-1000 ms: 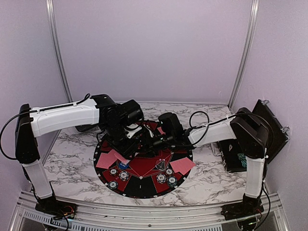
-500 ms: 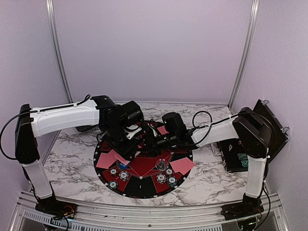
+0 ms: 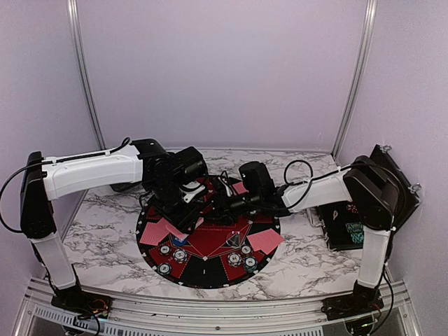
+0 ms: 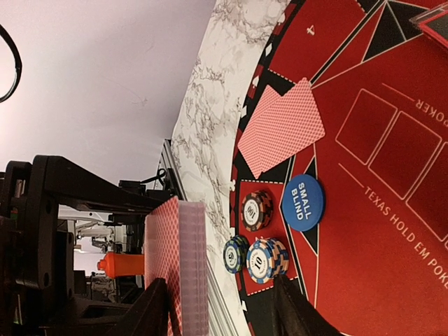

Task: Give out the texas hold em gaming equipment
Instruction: Pick up the poker card from the face-down deck piles.

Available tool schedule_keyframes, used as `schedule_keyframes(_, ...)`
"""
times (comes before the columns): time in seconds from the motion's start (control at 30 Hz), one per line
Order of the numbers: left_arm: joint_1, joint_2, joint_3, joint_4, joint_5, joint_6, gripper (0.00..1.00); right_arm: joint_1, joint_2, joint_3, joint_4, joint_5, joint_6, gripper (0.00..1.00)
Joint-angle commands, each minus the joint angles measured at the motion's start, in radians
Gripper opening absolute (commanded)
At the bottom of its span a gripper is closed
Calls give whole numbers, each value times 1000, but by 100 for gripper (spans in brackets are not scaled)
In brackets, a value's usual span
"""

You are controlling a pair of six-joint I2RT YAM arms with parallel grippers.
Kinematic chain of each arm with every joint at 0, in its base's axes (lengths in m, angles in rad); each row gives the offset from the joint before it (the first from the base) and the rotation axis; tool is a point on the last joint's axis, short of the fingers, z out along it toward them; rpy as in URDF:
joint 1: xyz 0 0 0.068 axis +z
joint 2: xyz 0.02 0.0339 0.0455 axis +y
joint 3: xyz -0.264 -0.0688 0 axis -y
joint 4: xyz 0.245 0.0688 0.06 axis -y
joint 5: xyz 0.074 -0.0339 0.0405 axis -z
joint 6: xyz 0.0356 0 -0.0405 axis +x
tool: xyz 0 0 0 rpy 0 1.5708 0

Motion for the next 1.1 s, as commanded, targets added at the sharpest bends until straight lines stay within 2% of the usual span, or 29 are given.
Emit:
schedule_keyframes(0.0,-4,-47,-2,-2,1,2,52,-17,-35,-1,-15,20,-3,48)
schedule_keyframes(0.17,-4,-43,0,-4,2,3,52,-16,-44,-3,12,0,14,49)
schedule_keyframes(0.4,-4,-37,13,-4,5,6,52,11,-26,31,61,-46,35,55)
schedule_keyframes(0.7,-4,-34,24,-4,12,9,52,41,34,47,100,-68,63,54)
schedule_keyframes(0.83,-3,-36,30,-4,12,10,52,41,51,50,94,-65,58,51)
schedule_keyframes(1.07,-4,-45,29,-3,12,7,52,14,43,22,84,-37,52,40)
